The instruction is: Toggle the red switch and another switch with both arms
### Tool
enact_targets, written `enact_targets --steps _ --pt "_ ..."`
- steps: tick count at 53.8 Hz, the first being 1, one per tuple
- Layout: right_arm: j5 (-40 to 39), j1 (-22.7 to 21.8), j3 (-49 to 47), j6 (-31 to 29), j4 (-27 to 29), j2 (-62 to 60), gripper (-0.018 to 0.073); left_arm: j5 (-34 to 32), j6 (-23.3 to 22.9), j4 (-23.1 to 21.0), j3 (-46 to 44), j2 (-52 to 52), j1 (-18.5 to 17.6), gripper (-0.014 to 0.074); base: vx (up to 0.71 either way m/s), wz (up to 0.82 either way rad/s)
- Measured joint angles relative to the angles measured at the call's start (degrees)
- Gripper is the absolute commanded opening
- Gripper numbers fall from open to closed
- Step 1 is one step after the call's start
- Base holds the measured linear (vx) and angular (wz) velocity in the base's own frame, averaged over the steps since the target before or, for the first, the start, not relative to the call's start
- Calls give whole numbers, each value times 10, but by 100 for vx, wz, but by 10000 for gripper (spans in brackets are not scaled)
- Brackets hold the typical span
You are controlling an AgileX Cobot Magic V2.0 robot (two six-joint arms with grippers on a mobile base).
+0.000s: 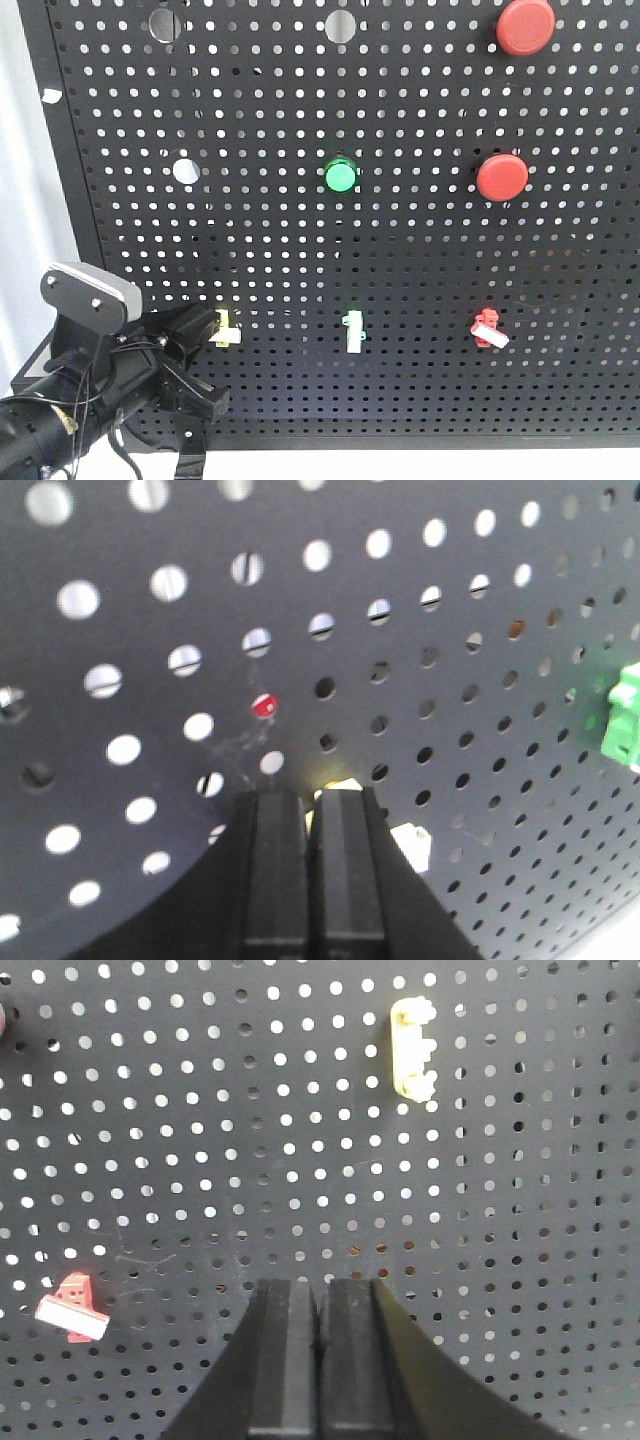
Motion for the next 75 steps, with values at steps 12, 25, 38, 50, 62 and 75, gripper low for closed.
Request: enact_targets --steps 12,25,38,50,62,75 --pt "0 0 0 0 0 0 -6 3 -3 -4 -2 0 -1 1 0 0" --pt "0 0 0 0 0 0 -6 0 -4 -18 -2 0 -2 1 0 0" --pt "0 0 0 0 0 0 -6 1 -4 -24 -2 -5 -2 1 0 0" --pt "0 0 0 0 0 0 -6 -1 31 -97 0 -31 0 1 0 0" --pt "0 0 0 0 0 0 -6 -3 40 -106 0 -30 0 1 0 0" --pt "0 0 0 0 0 0 -6 37 28 -70 0 -28 -2 2 0 0"
